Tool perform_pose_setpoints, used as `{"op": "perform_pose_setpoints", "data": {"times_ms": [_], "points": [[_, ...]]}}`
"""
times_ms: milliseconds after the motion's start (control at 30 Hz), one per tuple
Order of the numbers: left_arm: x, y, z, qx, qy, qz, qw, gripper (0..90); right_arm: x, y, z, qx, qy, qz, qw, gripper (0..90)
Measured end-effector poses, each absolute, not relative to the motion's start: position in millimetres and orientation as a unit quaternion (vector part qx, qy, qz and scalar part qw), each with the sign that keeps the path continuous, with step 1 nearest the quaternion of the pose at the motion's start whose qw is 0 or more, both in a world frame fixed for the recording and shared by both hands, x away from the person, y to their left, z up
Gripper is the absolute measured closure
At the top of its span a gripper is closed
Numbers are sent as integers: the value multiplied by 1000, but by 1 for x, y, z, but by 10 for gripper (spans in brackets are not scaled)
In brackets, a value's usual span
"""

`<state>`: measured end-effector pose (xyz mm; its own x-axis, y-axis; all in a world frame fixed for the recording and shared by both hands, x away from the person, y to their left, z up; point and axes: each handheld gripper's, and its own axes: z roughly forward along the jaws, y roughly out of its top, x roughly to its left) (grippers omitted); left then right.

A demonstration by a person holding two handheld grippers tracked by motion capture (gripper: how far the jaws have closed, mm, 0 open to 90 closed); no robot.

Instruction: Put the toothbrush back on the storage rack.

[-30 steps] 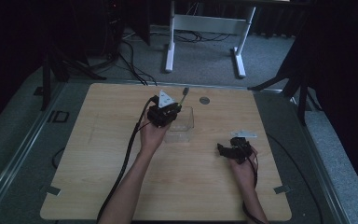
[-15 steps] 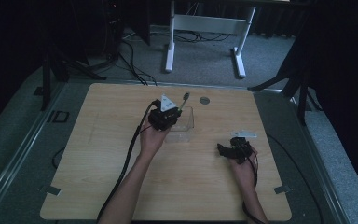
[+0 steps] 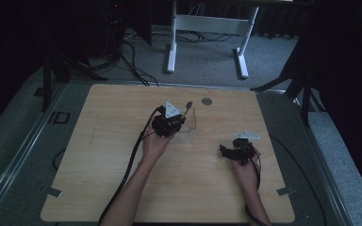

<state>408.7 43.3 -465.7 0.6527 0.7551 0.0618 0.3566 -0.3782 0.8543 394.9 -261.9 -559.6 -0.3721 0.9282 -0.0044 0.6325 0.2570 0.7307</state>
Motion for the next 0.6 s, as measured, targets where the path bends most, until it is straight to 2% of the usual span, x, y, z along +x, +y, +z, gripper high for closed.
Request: {"op": "perform_pose_setpoints", "data": {"times_ms": [167, 400, 600], "points": [[405, 40, -464, 801, 340, 232, 435, 687, 395, -262, -560, 513, 760, 329, 224, 220], [398, 47, -457, 779, 349, 251, 456, 572, 395, -262, -560, 513, 761, 329, 224, 220], [395, 61, -451, 757, 376, 276, 458, 427, 395, -262, -560, 513, 760, 329, 225, 220]]}}
